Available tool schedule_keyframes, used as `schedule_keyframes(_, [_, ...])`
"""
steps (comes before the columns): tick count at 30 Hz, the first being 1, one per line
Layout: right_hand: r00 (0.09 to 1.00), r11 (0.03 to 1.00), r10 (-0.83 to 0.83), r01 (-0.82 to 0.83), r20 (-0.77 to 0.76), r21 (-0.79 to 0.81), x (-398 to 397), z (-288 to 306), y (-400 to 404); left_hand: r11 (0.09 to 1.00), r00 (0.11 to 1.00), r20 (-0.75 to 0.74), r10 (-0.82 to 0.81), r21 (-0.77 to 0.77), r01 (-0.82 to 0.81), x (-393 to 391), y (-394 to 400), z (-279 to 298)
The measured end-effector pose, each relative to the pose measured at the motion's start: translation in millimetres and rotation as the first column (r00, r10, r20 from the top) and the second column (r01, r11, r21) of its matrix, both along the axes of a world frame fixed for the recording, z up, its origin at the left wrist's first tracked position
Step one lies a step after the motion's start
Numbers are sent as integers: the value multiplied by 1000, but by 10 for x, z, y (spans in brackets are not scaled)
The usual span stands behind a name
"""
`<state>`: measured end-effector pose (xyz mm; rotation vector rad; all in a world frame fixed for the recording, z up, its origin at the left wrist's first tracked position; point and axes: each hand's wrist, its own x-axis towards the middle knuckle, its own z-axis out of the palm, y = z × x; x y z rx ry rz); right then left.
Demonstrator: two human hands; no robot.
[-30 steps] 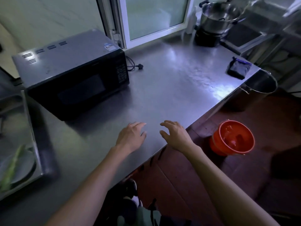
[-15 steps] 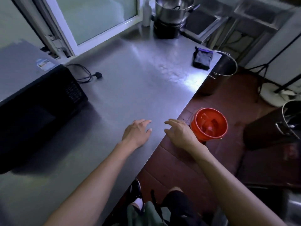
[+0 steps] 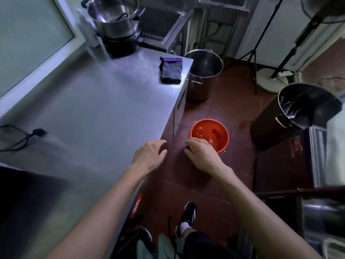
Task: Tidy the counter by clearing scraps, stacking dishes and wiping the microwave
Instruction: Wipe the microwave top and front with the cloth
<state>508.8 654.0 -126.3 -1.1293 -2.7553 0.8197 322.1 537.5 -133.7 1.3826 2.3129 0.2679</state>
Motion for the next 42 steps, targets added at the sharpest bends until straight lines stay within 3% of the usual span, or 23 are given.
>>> schedule_keyframes(14, [997,999,44,-44,55,-10,148,-86,1326,1000,1000,-16,27,-3,-27,94,1197,-8])
schedule_keyframes(23, [993,993,110,-112,47,27,-653,-145,2069,995,995,42,93,39,-95,-563,1895,-236])
schedule_keyframes(31, [981,990,133,-138,141,24,-1490,-98,2747,988,990,79,121,86,-128,-1353,2510,-288])
schedule_keyframes(42, [965,986,163,-165,206,-5,-2135,-274,3241,974,974,113,197,96,-208,-1968,2838,-434])
